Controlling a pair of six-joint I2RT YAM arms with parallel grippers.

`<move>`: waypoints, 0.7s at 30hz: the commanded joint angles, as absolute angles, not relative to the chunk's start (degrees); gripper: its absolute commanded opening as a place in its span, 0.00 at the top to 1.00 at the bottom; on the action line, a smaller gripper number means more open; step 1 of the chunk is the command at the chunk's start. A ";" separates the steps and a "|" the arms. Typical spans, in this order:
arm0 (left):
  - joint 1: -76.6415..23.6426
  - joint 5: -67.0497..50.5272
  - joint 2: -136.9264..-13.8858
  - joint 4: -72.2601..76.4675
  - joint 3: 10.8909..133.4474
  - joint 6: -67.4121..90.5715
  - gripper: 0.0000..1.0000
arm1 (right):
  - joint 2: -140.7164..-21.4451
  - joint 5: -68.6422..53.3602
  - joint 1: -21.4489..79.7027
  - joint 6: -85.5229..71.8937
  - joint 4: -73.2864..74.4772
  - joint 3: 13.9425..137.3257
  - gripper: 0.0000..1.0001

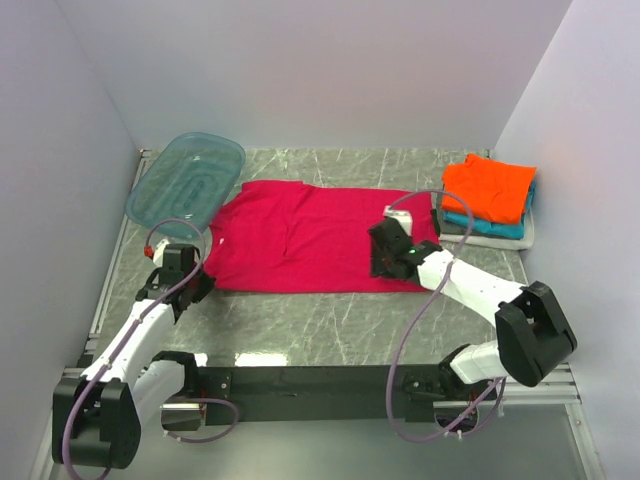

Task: Fold and stack the t-shirts
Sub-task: Fold the tshirt

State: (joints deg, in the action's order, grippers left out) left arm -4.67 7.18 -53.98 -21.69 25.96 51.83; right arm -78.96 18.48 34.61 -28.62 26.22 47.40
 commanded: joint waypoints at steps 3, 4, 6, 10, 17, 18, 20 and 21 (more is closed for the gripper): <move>-4.31 8.09 -53.96 -22.76 25.58 52.38 0.99 | -77.43 19.34 28.31 -32.60 28.56 44.04 0.38; -4.31 7.91 -54.31 -22.76 25.75 52.21 0.99 | -77.78 18.73 27.17 -33.22 28.74 43.69 0.37; -4.31 7.30 -54.67 -22.41 25.66 52.03 0.99 | -77.96 18.28 26.02 -34.27 29.09 42.81 0.35; -4.31 6.77 -54.14 -21.97 25.40 51.94 0.99 | -77.61 17.75 24.35 -35.77 29.70 41.22 0.33; -4.31 5.98 -54.93 -21.27 25.40 51.50 0.99 | -81.21 15.99 22.24 -36.47 26.10 39.99 0.33; -4.31 5.89 -54.84 -21.36 25.31 51.50 0.99 | -81.99 16.00 22.15 -36.47 26.10 40.25 0.34; -4.31 5.63 -54.32 -21.09 25.22 51.50 0.99 | -82.88 16.00 22.15 -36.56 26.72 41.04 0.34; -4.31 5.36 -54.23 -21.01 25.22 51.42 0.99 | -83.84 15.82 22.15 -36.21 27.07 41.31 0.34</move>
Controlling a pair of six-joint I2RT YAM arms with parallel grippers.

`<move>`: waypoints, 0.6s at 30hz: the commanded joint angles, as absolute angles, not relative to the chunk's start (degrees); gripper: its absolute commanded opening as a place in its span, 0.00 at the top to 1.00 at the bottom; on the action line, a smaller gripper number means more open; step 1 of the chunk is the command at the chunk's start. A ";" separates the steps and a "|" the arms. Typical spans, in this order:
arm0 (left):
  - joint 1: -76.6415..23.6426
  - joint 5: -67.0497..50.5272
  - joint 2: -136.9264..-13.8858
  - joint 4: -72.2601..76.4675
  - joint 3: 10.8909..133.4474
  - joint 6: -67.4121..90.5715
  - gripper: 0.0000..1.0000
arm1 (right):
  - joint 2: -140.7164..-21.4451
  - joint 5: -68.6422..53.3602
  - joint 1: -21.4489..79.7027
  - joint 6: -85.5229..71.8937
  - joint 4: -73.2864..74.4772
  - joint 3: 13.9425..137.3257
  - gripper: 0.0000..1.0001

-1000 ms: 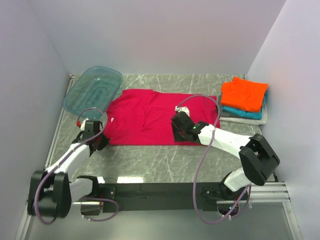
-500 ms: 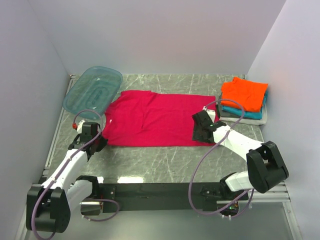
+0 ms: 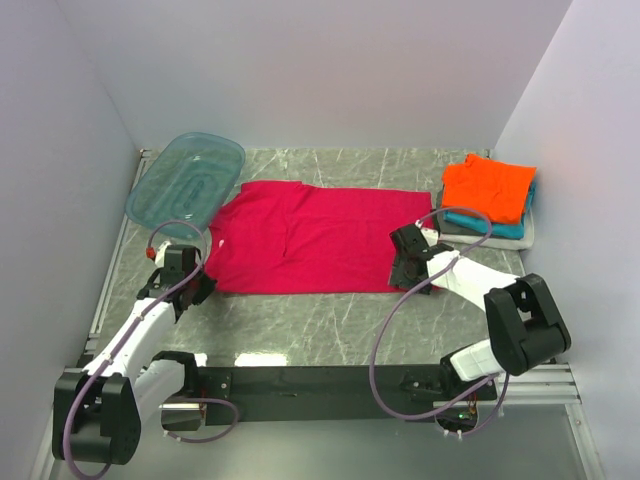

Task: Fold and stack the t-shirts
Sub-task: Fold the tshirt

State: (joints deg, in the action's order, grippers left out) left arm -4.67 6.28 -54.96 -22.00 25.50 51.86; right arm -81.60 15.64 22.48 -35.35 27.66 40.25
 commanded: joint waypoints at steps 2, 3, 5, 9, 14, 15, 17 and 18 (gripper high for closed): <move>-4.31 4.84 -54.23 -20.66 25.14 51.15 0.99 | -84.72 16.00 22.06 -35.95 28.82 41.66 0.37; -4.31 4.66 -54.32 -20.48 24.96 51.07 0.99 | -85.34 15.74 21.97 -35.69 29.18 41.66 0.40; -4.31 4.31 -54.49 -20.04 24.87 51.06 0.99 | -85.69 15.99 21.97 -35.60 30.49 41.40 0.47; -4.31 3.17 -54.23 -19.07 24.26 50.80 0.99 | -84.73 13.90 22.06 -35.95 31.64 40.78 0.66; -4.31 2.02 -52.83 -19.33 24.26 51.32 0.99 | -83.06 9.16 22.76 -36.30 35.94 41.39 1.00; -4.31 1.93 -52.13 -20.03 24.34 51.59 0.99 | -81.40 8.53 23.11 -36.65 36.82 41.40 1.00; -4.31 2.20 -50.02 -21.09 24.43 52.38 0.99 | -79.46 8.79 23.99 -37.35 40.33 41.05 1.00; -4.31 2.28 -49.14 -22.22 24.78 52.82 0.99 | -77.63 8.79 24.17 -37.53 41.65 40.87 1.00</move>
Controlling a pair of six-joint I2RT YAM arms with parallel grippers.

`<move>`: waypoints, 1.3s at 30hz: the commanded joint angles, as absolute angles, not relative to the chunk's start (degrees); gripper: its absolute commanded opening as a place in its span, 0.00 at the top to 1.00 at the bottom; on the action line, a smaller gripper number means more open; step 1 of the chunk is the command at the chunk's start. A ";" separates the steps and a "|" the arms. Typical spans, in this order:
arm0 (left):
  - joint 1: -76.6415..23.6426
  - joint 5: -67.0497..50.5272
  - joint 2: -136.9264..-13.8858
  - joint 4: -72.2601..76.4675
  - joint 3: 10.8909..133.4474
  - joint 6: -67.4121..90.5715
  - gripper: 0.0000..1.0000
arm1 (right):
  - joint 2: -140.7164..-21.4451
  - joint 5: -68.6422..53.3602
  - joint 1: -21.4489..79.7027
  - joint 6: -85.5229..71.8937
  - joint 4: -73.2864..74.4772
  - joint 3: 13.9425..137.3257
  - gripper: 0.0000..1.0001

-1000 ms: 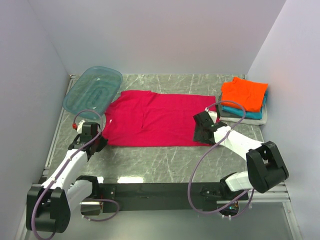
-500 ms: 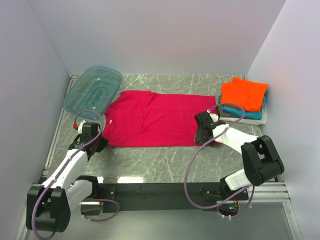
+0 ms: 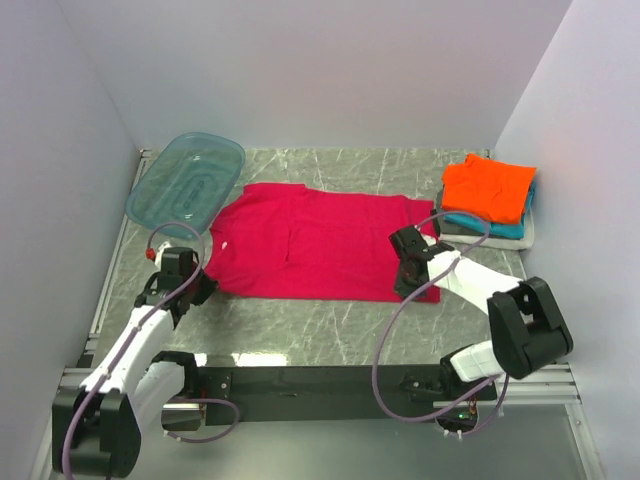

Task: Fold and stack the t-shirts
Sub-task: Fold the tshirt

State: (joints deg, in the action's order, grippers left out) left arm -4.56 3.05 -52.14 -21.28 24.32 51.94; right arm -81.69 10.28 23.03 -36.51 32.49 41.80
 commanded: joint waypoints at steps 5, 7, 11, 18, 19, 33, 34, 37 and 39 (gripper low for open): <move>-4.31 1.14 -42.99 -26.27 25.84 55.28 1.00 | -71.29 5.80 26.45 -40.07 47.72 39.99 1.00; -4.31 0.62 -40.53 -27.33 26.02 56.42 0.99 | -70.67 6.24 28.47 -40.95 50.17 40.34 1.00; -4.31 0.44 -37.89 -30.23 27.15 57.48 0.99 | -68.82 4.49 31.98 -43.76 51.94 41.30 1.00; -4.92 -0.18 -34.90 -36.29 30.41 59.06 0.99 | -68.73 5.01 38.05 -46.84 54.32 40.17 1.00; -5.18 -0.18 -34.46 -36.82 30.58 59.41 0.99 | -68.64 5.01 38.32 -47.02 54.14 39.82 1.00; -6.50 6.77 -29.71 -47.63 34.98 64.42 0.48 | -67.50 5.63 40.95 -46.06 55.63 41.22 0.65; -6.50 6.85 -28.75 -48.59 35.42 64.51 0.43 | -67.41 5.36 40.87 -45.71 56.07 42.53 0.51; -6.50 8.43 -27.69 -51.24 38.22 63.47 0.30 | -67.32 5.79 40.96 -43.77 56.95 46.04 0.34; -6.50 9.32 -28.30 -48.63 40.16 62.32 0.27 | -67.85 6.94 40.96 -42.63 57.13 48.33 0.32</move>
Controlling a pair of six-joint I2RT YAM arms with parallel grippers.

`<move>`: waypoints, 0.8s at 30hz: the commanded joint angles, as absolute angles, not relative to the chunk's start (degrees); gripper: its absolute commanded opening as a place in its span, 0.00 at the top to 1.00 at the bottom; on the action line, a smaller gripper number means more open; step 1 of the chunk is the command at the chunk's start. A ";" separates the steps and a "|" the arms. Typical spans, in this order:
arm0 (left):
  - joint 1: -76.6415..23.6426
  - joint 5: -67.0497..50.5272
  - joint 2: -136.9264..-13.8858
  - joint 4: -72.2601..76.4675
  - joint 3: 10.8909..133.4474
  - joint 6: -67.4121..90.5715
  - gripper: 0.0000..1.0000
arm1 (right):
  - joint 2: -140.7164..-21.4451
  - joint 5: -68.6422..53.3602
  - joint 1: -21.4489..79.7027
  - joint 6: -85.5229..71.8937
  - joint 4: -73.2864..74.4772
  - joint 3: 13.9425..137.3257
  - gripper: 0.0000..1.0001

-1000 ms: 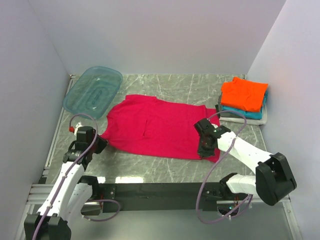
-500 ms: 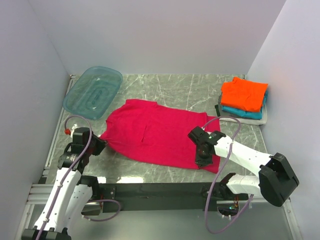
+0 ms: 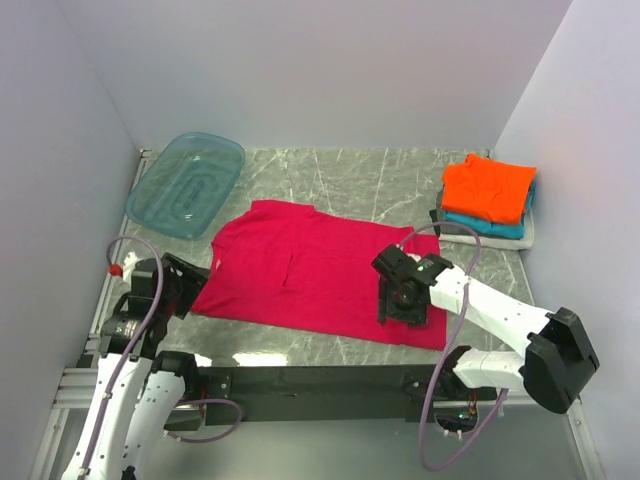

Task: Fold and stack the t-shirts
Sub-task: Fold the tshirt

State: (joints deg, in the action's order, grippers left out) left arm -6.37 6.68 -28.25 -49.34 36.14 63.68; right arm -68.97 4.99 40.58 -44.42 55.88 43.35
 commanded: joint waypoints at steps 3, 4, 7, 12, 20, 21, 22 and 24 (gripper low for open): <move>-6.50 6.61 -33.73 -41.60 41.13 57.93 0.28 | -69.87 7.82 40.78 -40.09 53.89 52.46 0.32; -6.50 5.46 -38.36 -35.22 41.31 54.61 0.30 | -70.74 7.82 40.69 -39.03 50.66 54.21 0.32; -6.85 2.47 -49.45 -24.15 43.76 49.41 0.34 | -75.31 8.35 40.34 -32.81 43.28 58.34 0.32; -11.85 6.58 -70.86 -17.58 56.22 40.89 0.35 | -84.54 6.95 37.98 -27.60 32.09 64.33 0.32; -18.37 3.35 -99.90 -17.05 84.06 34.99 0.34 | -99.46 -1.39 32.00 -21.01 18.81 77.50 0.33; -18.63 3.17 -105.67 -17.57 86.90 33.76 0.34 | -100.97 -2.02 31.73 -20.83 18.98 79.09 0.34; -19.15 2.99 -108.43 -18.10 89.88 32.97 0.34 | -102.99 -2.89 31.12 -20.40 17.85 80.84 0.34; -19.86 5.53 -116.05 -20.37 98.06 31.13 0.33 | -104.76 -4.04 30.85 -19.95 16.79 82.08 0.35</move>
